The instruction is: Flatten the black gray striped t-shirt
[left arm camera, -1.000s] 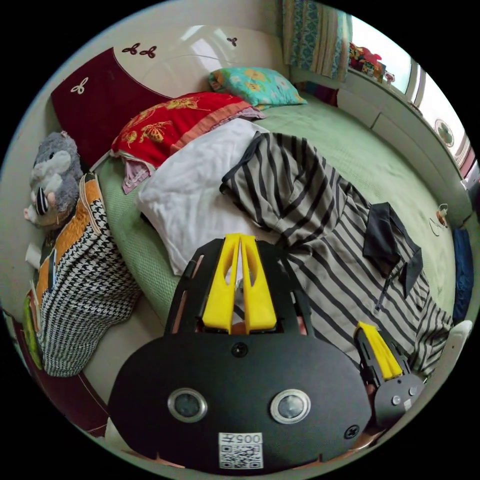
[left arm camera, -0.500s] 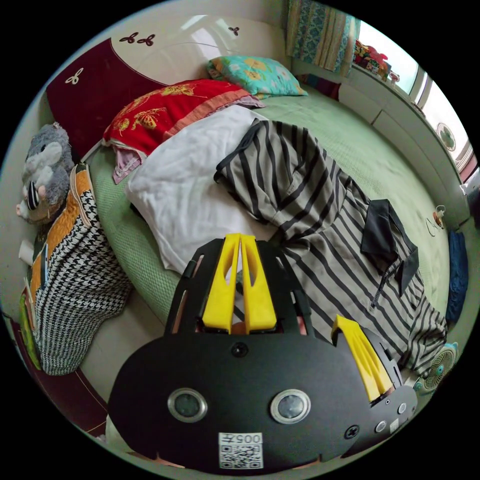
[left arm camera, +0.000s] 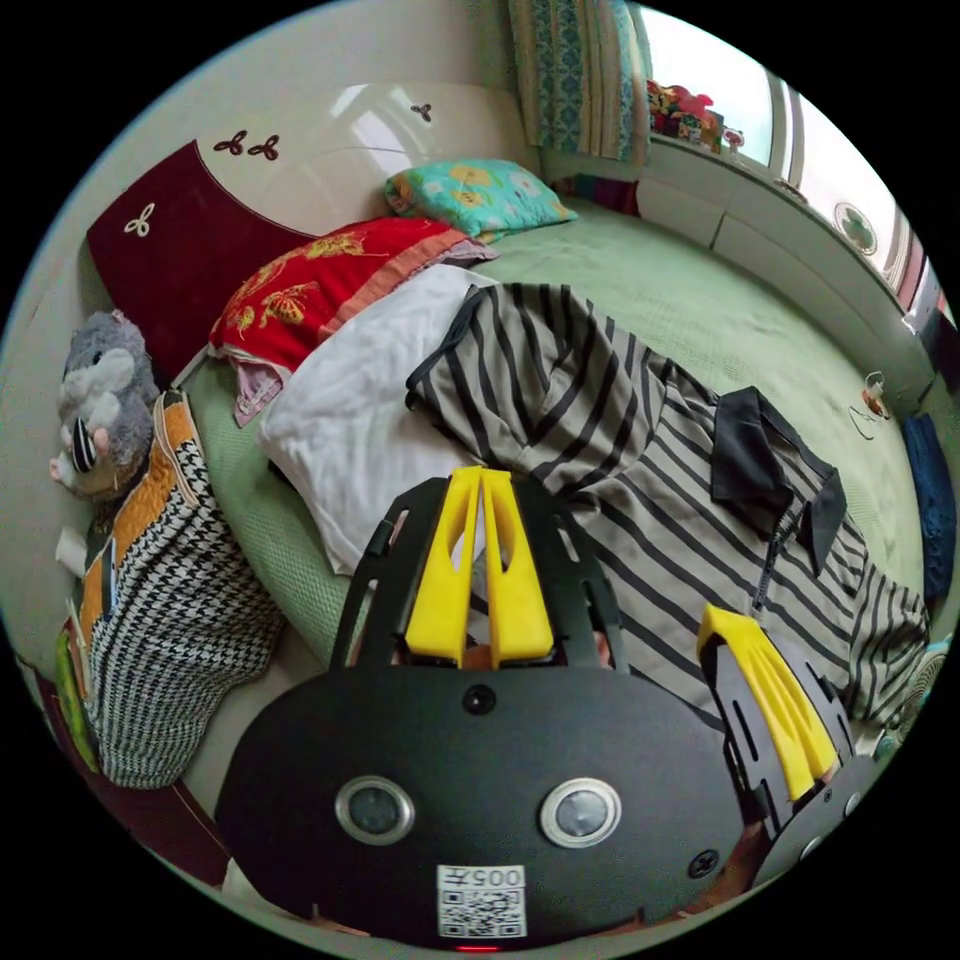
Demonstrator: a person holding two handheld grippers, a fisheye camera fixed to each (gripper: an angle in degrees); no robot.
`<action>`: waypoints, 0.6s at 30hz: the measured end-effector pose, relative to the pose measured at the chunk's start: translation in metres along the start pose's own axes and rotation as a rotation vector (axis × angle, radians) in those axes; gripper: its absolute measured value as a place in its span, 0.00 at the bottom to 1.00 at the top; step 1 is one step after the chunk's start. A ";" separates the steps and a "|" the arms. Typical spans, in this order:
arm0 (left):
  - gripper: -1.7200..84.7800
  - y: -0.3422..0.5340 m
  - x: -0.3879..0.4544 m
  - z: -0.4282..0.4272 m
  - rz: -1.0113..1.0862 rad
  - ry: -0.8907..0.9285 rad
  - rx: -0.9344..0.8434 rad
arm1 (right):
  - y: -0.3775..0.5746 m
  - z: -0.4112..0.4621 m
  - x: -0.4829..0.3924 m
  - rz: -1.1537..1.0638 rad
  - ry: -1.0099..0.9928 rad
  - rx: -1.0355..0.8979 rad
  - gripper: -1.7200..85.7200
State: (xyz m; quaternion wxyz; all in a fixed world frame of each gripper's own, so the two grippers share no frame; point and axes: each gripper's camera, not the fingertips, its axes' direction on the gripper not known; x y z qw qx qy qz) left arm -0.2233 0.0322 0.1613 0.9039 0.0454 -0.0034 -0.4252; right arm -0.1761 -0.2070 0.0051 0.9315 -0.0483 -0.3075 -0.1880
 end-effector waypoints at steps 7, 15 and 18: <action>0.02 -0.002 -0.041 -0.006 -0.067 0.102 -0.007 | 0.006 -0.004 0.018 0.062 -0.033 0.016 0.00; 0.02 -0.002 -0.102 -0.006 -0.127 0.113 0.042 | 0.011 0.013 0.024 0.117 -0.207 0.071 0.01; 0.02 -0.002 -0.118 -0.001 -0.149 0.159 0.054 | 0.012 0.013 0.013 0.093 -0.175 0.121 0.01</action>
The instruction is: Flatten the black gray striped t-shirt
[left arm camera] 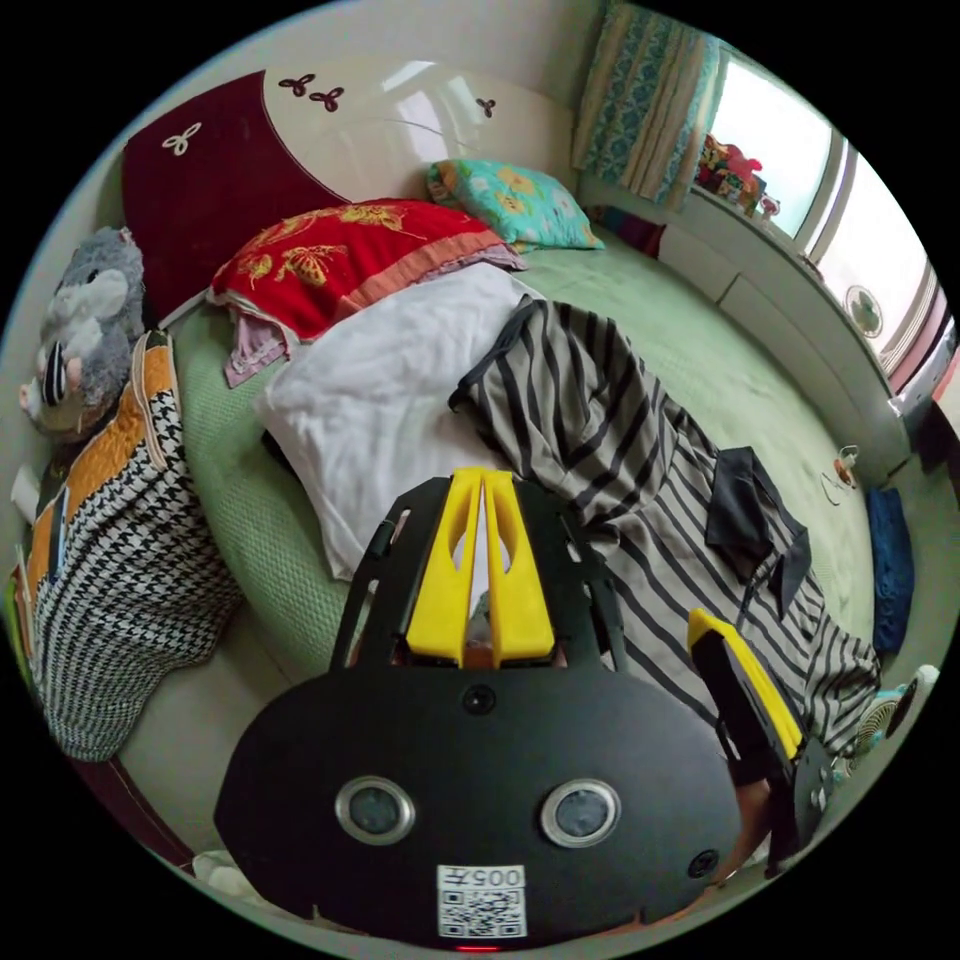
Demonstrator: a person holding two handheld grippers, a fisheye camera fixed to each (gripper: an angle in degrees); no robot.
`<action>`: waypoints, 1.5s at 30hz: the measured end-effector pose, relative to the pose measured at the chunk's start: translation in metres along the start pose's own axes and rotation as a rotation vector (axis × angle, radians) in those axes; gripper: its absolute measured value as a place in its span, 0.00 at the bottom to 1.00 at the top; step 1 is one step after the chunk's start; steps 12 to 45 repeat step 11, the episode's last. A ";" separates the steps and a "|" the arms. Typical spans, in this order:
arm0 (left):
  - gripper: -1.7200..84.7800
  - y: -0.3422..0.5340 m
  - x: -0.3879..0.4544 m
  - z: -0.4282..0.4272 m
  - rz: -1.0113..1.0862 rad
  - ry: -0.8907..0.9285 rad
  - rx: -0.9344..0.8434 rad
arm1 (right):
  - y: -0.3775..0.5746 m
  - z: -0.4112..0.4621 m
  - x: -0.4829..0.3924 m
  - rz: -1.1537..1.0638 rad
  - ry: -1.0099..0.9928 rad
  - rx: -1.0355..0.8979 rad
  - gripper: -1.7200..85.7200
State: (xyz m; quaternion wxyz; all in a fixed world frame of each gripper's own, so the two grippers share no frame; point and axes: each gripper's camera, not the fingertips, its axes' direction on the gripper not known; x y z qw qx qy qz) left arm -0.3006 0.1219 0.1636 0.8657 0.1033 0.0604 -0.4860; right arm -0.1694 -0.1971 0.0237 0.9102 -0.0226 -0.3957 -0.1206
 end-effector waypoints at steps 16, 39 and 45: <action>0.02 -0.004 -0.055 -0.003 -0.072 0.063 -0.001 | -0.094 0.040 -0.088 -0.315 0.075 0.093 0.10; 0.02 -0.004 -0.055 -0.003 -0.072 0.063 -0.001 | -0.094 0.040 -0.088 -0.315 0.075 0.093 0.10; 0.02 -0.004 -0.055 -0.003 -0.072 0.063 -0.001 | -0.094 0.040 -0.088 -0.315 0.075 0.093 0.10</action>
